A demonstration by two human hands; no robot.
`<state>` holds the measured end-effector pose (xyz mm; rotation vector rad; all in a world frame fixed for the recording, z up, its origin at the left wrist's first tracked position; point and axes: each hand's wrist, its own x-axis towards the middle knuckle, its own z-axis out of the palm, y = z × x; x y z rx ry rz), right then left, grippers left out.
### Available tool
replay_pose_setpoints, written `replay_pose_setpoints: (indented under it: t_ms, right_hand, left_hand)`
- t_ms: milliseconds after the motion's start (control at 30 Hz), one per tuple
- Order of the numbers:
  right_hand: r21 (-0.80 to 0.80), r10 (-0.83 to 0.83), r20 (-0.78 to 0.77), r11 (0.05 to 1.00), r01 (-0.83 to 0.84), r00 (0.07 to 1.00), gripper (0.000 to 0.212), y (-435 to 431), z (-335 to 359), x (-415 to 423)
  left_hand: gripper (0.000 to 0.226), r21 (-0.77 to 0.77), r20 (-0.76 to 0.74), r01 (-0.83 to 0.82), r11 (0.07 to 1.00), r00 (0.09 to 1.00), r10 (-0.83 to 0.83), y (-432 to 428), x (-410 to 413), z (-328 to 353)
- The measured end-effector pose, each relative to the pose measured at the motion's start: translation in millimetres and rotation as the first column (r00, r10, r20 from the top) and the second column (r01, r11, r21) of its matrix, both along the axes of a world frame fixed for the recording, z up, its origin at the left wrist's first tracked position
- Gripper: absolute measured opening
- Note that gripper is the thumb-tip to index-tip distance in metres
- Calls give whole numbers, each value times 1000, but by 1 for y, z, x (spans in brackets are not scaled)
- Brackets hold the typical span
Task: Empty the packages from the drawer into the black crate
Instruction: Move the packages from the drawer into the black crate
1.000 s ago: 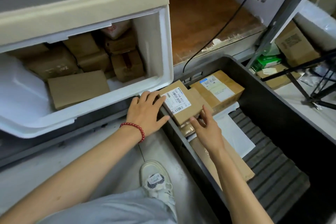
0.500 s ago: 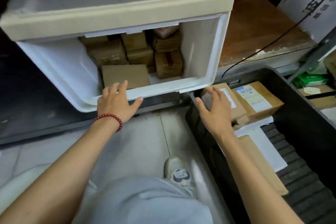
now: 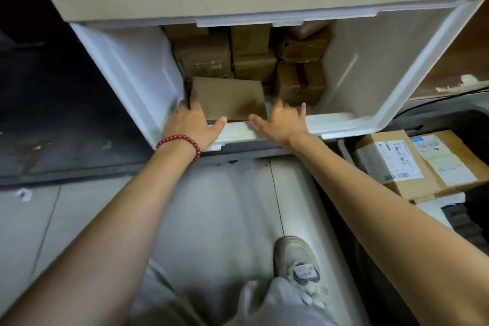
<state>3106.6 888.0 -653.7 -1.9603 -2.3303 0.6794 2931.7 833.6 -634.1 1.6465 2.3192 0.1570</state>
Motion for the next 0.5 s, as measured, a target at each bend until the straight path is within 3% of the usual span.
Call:
replay_pose_setpoints:
  t_ms: [167, 233, 333, 400, 500]
  right_hand:
    - [-188, -21, -59, 982, 9, 998, 72, 34, -14, -16]
    - [-237, -99, -153, 970, 61, 983, 67, 41, -19, -19]
    - [-252, -186, -270, 961, 117, 945, 62, 44, -25, -18]
    - [-253, -225, -392, 959, 131, 892, 60, 42, -23, -16]
    - [-255, -312, -600, 948, 193, 737, 65, 38, -7, -14]
  left_hand:
    - [78, -117, 19, -53, 992, 998, 56, 22, -3, -15]
    - [67, -107, 85, -70, 992, 993, 79, 27, 0, -15]
    - [68, -56, 187, -107, 993, 976, 116, 29, 5, -12]
    - [78, -28, 261, -150, 988, 953, 152, 26, 3, -11]
    - [97, 56, 381, -221, 974, 906, 184, 21, -4, -3]
